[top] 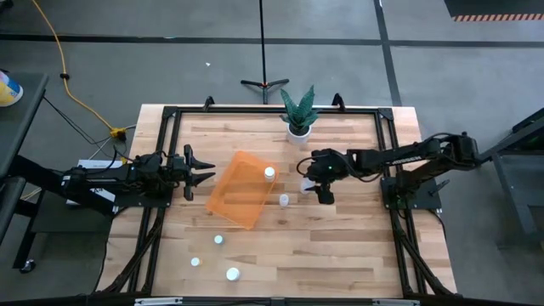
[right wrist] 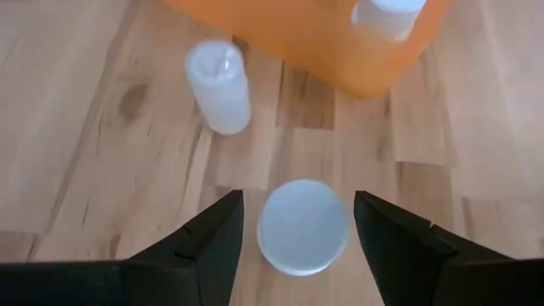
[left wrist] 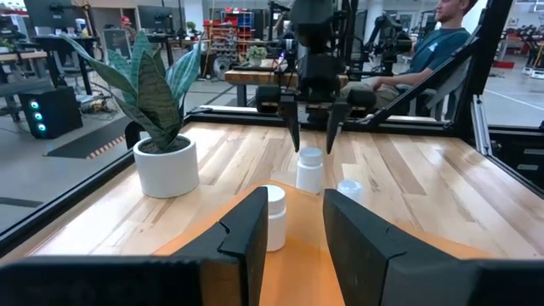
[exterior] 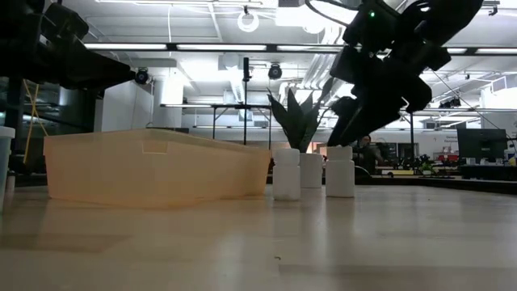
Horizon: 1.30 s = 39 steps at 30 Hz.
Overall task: Pick and place pill bottles into a basket
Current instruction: Put the top white pill bottle into the orange bin
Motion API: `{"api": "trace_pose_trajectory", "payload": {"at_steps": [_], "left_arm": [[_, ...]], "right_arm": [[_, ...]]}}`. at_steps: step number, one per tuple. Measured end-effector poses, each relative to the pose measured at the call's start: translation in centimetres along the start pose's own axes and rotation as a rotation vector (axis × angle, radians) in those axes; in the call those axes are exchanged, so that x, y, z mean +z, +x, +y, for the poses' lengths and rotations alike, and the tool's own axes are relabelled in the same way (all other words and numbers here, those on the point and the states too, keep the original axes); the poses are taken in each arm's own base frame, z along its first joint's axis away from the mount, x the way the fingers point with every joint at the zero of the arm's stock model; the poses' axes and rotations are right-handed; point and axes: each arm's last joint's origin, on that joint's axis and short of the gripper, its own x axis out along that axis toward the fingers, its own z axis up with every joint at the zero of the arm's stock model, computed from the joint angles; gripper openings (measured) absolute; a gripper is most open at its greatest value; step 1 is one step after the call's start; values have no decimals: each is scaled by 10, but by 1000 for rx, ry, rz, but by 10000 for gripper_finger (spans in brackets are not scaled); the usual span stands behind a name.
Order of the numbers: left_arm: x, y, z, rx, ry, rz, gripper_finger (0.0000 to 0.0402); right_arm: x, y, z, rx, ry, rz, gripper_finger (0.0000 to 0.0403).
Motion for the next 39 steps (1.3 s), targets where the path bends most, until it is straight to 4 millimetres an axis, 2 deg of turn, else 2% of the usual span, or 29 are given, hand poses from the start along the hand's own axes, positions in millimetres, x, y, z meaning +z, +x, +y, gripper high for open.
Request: {"api": "trace_pose_trajectory", "payload": {"at_steps": [11,21,25,27,31,36,39], "left_arm": [[0,0,0,0,0,0,150],[0,0,0,-1,0,0,150],[0,0,0,-1,0,1,150],[0,0,0,0,0,1,150],[0,0,0,-1,0,1,150],[0,0,0,-1,0,0,150],[0,0,0,-1,0,1,150]], "right_arm": [[-7,15,-2,-21,3,52,213],[-6,15,-3,-49,3,47,150],[-2,15,-4,-57,-1,8,149],[4,14,-5,-69,-19,-22,151],[31,8,-8,-88,-98,-103,159],[64,-3,-11,-104,-196,-213,148],[76,-6,-12,-126,-223,-294,150]]}}
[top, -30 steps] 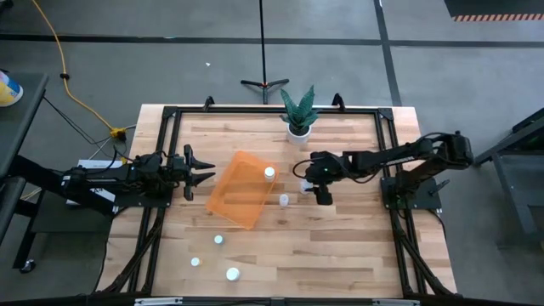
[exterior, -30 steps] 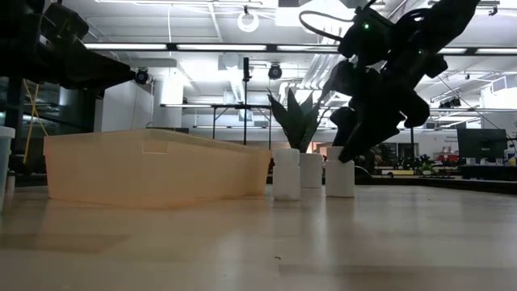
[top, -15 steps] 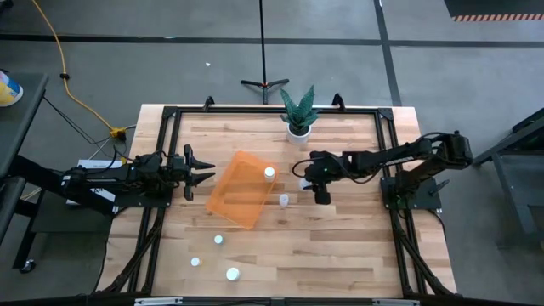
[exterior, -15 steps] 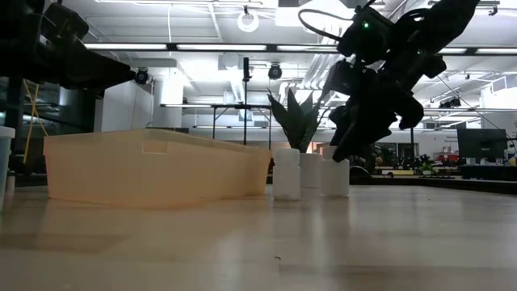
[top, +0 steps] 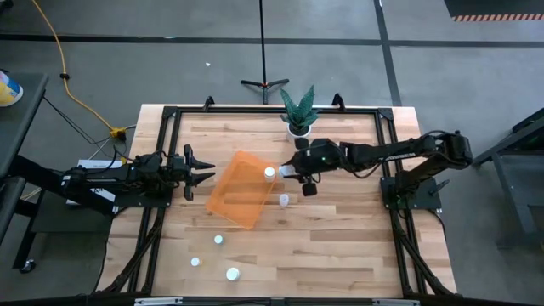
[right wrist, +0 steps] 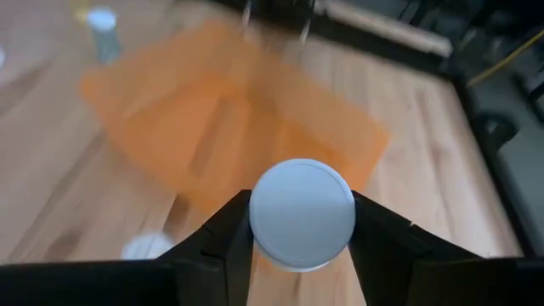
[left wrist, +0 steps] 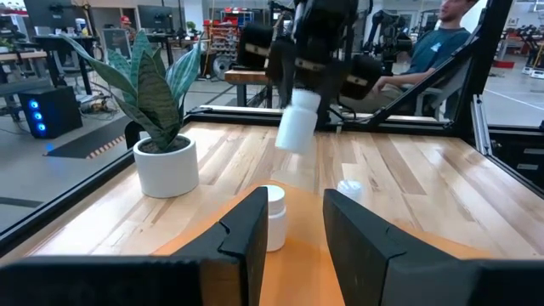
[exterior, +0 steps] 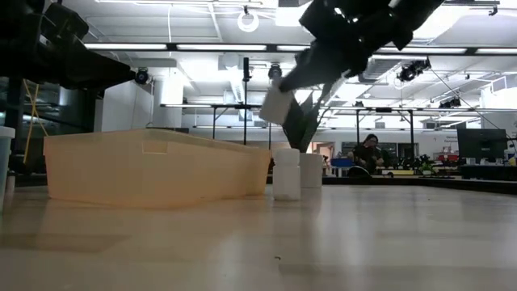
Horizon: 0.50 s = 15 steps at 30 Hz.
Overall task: Pick and place pill bottles into a basket
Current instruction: Put the top white pill bottle into the orange bin
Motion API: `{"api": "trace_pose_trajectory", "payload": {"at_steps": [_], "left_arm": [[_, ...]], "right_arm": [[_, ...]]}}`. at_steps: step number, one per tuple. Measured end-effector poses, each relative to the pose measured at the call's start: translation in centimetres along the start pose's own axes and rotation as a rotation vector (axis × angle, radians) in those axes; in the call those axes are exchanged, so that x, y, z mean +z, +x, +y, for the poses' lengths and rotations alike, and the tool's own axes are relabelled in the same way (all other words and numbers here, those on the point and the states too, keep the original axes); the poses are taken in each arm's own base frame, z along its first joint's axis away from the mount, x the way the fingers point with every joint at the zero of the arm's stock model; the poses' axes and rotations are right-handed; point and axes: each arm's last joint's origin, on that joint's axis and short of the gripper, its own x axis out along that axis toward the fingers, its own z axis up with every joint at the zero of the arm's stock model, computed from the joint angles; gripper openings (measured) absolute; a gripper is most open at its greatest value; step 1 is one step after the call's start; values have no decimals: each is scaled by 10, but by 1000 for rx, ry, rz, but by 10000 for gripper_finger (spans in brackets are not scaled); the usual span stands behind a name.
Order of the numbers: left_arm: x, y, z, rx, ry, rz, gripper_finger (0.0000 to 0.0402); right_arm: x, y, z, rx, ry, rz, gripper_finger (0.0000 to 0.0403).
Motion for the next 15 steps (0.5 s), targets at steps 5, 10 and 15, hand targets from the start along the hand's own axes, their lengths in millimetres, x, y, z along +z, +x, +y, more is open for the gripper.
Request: {"api": "trace_pose_trajectory", "payload": {"at_steps": [5,10,15], "left_arm": [[0,0,0,0,0,0,150],[0,0,0,0,0,0,150],[0,0,0,0,0,1,150]], "right_arm": [[5,13,-2,-22,-14,-117,158],[-2,37,-1,28,-23,-167,148],[-2,61,-1,114,-12,-100,158]]}}
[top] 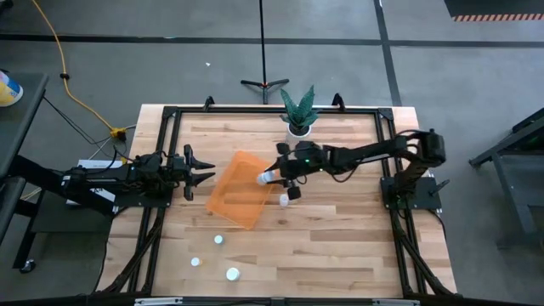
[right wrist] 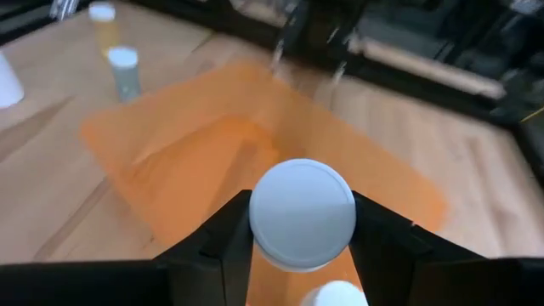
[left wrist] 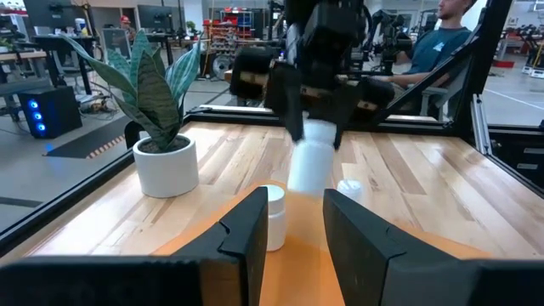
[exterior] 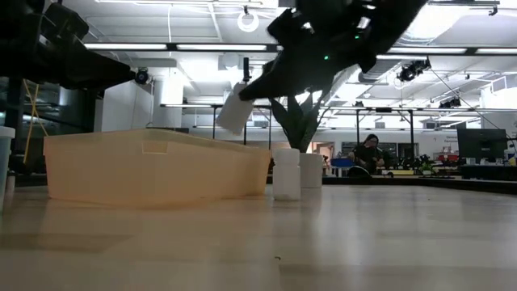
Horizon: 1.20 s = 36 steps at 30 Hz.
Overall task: Pick and place pill bottles into a basket
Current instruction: Put the top white pill bottle into the orange bin, then put the transparent pill bottle into the orange bin
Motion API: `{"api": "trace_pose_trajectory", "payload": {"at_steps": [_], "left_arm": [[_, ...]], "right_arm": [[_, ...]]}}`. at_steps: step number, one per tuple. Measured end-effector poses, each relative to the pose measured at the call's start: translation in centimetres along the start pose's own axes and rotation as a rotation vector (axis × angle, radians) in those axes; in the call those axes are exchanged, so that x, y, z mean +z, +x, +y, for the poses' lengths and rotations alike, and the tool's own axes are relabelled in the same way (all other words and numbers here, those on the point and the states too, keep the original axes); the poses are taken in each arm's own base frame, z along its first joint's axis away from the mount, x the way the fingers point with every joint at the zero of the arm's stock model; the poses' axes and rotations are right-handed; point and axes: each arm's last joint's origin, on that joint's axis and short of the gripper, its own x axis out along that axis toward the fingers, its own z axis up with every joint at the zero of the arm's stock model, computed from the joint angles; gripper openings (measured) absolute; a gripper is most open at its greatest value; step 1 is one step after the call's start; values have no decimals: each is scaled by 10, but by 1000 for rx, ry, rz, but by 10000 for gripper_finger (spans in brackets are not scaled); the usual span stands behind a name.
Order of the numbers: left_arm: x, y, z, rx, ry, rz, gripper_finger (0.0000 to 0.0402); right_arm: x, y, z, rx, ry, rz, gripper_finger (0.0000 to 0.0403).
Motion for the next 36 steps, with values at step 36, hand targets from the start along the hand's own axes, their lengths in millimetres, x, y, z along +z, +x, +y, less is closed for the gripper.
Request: {"api": "trace_pose_trajectory", "payload": {"at_steps": [36], "left_arm": [[-1,0,0,0,1,8,150]], "right_arm": [[-3,31,-13,147,68,251,209]]}}
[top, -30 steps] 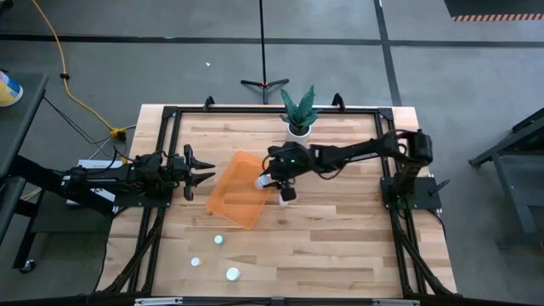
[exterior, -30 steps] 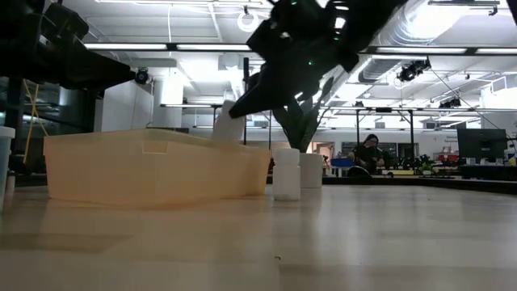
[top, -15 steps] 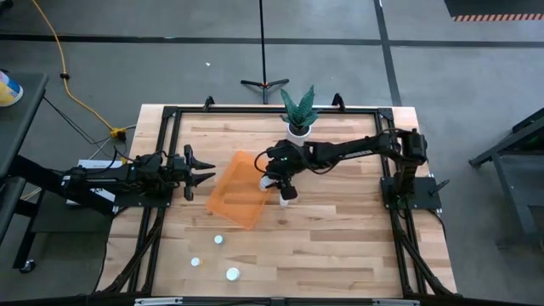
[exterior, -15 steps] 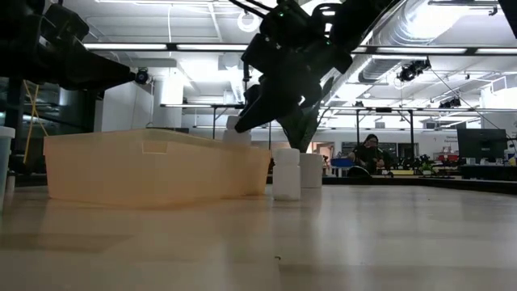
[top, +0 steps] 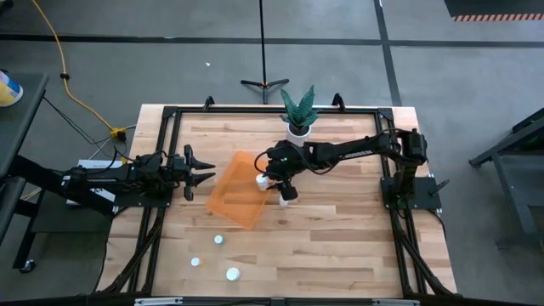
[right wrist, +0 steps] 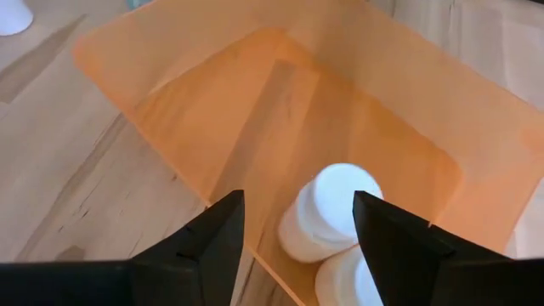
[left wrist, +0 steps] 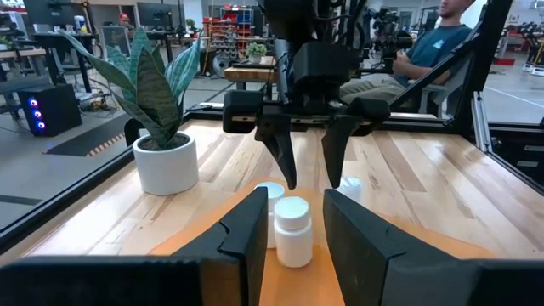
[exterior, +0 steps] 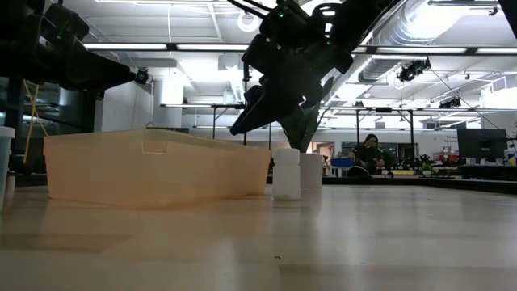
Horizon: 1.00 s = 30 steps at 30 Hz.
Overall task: Pick and place pill bottles into a basket
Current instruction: Put the transparent pill bottle into the orange bin
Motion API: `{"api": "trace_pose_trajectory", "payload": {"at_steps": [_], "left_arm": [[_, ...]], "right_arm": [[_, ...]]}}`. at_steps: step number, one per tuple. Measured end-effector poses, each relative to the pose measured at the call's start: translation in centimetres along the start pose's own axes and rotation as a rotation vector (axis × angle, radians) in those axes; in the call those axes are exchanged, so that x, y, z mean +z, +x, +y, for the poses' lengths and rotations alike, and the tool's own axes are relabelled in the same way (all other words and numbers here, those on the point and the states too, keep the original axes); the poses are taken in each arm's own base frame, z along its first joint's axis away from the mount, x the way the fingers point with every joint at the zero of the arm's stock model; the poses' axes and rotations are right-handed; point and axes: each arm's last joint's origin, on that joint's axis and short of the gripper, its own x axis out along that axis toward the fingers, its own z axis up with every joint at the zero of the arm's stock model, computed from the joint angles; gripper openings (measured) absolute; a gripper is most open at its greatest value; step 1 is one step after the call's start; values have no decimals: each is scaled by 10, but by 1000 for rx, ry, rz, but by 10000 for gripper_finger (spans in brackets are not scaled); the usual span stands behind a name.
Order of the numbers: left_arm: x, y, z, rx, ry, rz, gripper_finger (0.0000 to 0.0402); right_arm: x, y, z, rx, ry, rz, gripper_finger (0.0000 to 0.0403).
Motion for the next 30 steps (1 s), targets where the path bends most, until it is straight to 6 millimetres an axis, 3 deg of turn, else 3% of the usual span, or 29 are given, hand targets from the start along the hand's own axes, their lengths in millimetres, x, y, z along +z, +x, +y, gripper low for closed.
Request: {"api": "trace_pose_trajectory", "payload": {"at_steps": [12,19,25,30], "left_arm": [[0,0,0,0,0,0,150],[0,0,0,0,0,0,150],[0,0,0,0,0,0,150],[0,0,0,0,0,-1,150]], "right_arm": [[10,-18,-3,14,9,-45,201],[18,-29,16,176,-51,-66,175],[15,-28,27,115,-21,35,141],[24,-32,37,99,-27,12,111]]}}
